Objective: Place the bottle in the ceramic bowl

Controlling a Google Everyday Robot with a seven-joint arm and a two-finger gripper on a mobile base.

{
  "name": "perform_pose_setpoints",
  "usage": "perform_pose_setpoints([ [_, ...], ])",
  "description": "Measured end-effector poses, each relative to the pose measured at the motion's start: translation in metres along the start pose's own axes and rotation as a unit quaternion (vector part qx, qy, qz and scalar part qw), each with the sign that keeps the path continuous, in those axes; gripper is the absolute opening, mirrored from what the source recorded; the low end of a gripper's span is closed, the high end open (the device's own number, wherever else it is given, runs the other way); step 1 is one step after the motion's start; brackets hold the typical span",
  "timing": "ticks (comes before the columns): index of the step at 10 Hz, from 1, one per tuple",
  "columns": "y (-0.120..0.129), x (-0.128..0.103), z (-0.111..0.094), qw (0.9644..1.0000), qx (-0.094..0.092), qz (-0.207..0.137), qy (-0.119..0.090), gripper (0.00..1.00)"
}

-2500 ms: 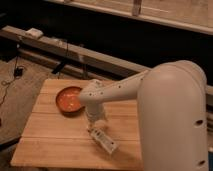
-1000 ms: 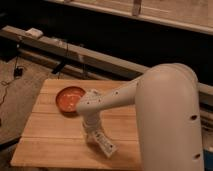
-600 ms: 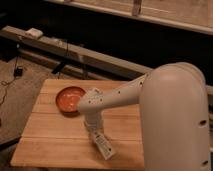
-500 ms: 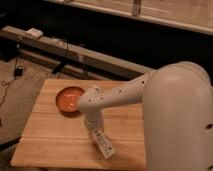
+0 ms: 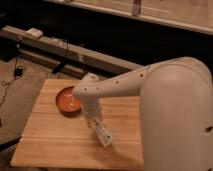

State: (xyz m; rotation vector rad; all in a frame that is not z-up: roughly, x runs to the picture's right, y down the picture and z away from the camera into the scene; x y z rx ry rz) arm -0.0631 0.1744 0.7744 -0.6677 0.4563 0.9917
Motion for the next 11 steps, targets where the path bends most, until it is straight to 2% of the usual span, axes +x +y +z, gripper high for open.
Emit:
perform_pose_setpoints([
  [3,-0.001,-0.050,-0.024,0.9997,0.017,-0.016,-0.010,0.00],
  [7,0.007,-0.113,-0.072,0.9971,0.042,-0.047,-0.042,0.00],
  [11,0.019,-0.155,-0.083,0.9944,0.048,-0.060,-0.073,0.00],
])
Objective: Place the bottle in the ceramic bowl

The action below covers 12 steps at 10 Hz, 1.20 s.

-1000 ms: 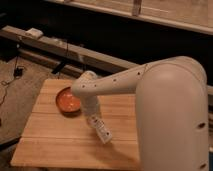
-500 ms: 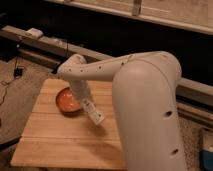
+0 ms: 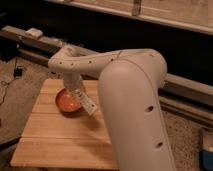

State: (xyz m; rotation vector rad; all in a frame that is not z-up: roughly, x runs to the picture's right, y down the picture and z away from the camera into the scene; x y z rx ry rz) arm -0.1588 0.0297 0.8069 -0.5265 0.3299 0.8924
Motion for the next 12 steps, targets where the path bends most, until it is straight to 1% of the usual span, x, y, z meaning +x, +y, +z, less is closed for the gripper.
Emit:
perform_pose_setpoints([
  [1,0.005,-0.014,0.001,1.0000,-0.001,-0.006,-0.006,0.00],
  [4,0.006,-0.043,0.003,0.9998,0.001,-0.019,-0.011,0.00],
  [6,0.016,-0.068,0.001,0.9991,-0.001,-0.037,-0.021,0.00],
  [7,0.016,-0.076,0.001,0.9988,-0.002,-0.043,-0.024,0.00],
  [8,0.017,-0.082,0.002,0.9986,-0.005,-0.047,-0.026,0.03],
  [9,0.017,-0.087,0.004,0.9983,-0.009,-0.049,-0.028,0.10],
  [10,0.020,-0.092,0.006,0.9981,-0.020,-0.050,-0.030,0.22],
  [12,0.020,-0.096,0.009,0.9979,-0.035,-0.046,-0.028,0.40],
])
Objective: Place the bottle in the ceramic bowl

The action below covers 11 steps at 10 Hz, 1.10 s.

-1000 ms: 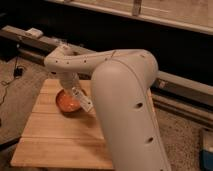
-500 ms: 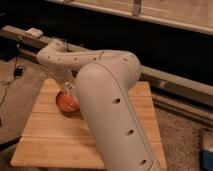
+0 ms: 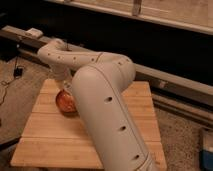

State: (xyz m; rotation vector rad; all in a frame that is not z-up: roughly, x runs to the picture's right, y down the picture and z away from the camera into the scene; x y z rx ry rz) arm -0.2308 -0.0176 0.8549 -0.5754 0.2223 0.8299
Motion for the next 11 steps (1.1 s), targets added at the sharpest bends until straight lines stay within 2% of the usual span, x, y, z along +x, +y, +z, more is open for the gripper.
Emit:
perform_pose_setpoints([
  [2,-0.002,-0.004,0.004,0.9999,-0.012,0.005,0.000,0.63],
  [4,0.002,-0.011,0.005,0.9998,-0.018,0.002,-0.008,0.79],
  [11,0.006,-0.015,0.005,0.9997,-0.021,-0.003,-0.012,0.80],
])
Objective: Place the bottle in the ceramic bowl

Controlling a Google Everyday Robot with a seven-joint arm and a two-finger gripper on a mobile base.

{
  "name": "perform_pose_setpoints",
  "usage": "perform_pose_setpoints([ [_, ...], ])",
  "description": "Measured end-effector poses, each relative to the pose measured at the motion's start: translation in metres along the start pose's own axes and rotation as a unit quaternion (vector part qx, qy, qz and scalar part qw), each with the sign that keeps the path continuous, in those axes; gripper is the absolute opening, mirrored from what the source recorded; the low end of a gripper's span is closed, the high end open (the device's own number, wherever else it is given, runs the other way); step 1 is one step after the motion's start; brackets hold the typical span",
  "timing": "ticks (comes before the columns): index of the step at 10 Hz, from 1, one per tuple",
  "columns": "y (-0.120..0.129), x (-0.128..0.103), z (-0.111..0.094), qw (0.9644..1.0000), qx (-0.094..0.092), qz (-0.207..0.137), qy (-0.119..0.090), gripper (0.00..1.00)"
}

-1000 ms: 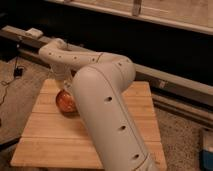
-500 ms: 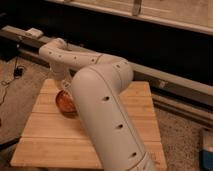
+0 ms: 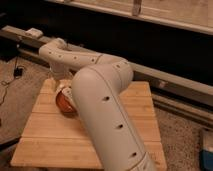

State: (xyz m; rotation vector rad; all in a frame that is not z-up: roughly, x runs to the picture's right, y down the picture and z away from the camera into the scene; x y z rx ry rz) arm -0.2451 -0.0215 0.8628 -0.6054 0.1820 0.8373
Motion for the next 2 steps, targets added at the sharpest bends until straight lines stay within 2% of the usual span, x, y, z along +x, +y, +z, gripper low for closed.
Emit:
perform_pose_setpoints([
  [2,0.0005,-0.0001,0.0001,1.0000,0.000,0.000,0.000,0.80],
])
